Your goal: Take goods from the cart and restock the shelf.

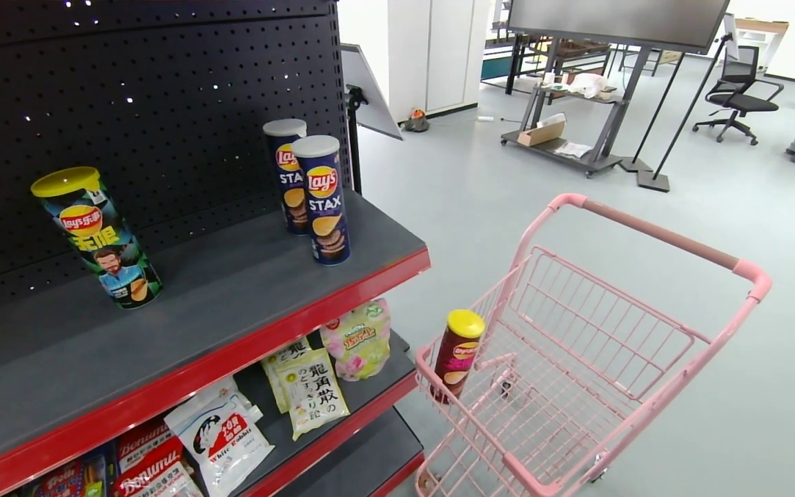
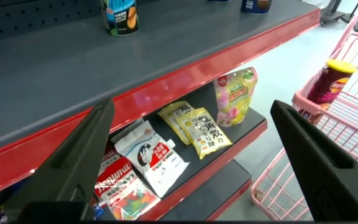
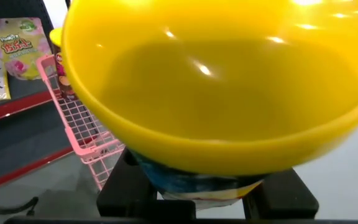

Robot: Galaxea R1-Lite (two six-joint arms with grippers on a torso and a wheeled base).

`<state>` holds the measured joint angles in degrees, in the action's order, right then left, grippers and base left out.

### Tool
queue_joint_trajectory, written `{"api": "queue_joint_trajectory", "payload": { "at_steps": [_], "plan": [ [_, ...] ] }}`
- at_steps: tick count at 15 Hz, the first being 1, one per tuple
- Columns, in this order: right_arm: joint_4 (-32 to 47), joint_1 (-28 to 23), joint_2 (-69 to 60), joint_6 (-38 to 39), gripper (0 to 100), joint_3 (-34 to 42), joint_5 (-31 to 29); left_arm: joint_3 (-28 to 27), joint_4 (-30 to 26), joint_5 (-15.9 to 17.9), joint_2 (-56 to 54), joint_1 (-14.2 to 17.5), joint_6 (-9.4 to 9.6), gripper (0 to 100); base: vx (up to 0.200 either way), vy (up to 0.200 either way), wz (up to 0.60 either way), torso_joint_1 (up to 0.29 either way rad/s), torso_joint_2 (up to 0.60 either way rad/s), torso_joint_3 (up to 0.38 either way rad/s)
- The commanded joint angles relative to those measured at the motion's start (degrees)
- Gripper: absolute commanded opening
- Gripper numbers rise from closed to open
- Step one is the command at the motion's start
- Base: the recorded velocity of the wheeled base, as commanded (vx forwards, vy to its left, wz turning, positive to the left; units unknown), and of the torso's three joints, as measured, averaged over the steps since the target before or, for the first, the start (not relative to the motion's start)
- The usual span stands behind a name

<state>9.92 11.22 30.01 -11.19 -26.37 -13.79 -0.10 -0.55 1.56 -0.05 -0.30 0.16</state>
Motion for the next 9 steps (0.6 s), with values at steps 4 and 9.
{"api": "queue_joint_trajectory", "payload": {
  "at_steps": [4, 9],
  "plan": [
    [-0.1, -0.1, -1.4, -0.1, 0, 1.1, 0.0, 0.0, 0.0, 0.0, 0.0, 0.0, 0.02, 100, 0.0, 0.0, 0.6, 0.005, 0.0, -0.001],
    [-0.1, -0.1, -2.9, -0.2, 0, 1.8, 0.0, 0.0, 0.0, 0.0, 0.0, 0.0, 0.11, 100, 0.0, 0.0, 0.6, 0.007, 0.01, 0.002]
  ]
}}
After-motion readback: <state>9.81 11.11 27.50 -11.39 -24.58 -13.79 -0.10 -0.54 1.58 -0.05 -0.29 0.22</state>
